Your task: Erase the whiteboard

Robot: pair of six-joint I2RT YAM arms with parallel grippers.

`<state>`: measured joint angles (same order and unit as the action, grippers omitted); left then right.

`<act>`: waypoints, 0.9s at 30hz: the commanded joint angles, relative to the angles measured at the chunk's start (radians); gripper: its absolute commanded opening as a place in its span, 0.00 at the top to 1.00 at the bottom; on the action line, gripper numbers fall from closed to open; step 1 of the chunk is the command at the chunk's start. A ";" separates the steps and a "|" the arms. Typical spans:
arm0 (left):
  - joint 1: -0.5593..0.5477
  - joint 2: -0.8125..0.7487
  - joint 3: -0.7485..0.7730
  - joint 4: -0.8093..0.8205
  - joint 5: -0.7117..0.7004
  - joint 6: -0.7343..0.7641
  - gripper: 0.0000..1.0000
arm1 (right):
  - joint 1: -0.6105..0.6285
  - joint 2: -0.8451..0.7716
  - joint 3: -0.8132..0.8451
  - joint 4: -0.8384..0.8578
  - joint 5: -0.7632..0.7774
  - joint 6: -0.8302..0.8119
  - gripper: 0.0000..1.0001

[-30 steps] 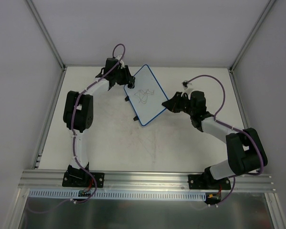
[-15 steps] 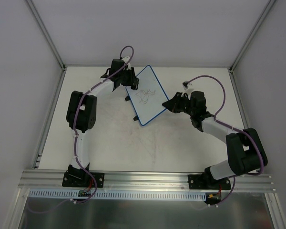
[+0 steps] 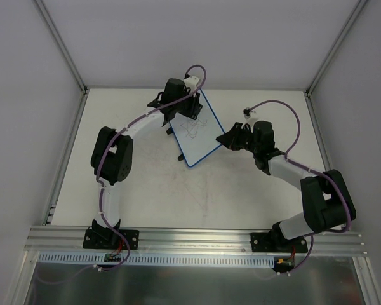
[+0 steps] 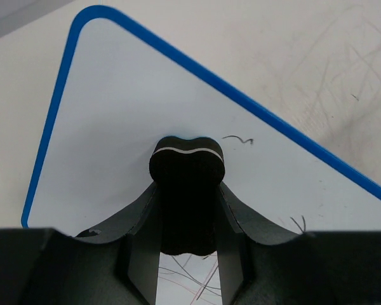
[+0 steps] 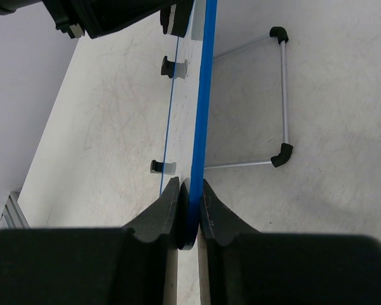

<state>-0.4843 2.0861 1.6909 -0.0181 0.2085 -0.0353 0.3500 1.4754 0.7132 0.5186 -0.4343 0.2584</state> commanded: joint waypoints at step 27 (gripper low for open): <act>0.044 0.101 0.159 -0.144 -0.087 -0.087 1.00 | 0.037 0.036 0.012 -0.037 -0.113 -0.123 1.00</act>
<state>-0.4881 2.1357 1.8194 -0.0875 0.1921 -0.0433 0.3489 1.4868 0.7200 0.5266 -0.4335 0.2581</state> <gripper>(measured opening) 0.326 0.131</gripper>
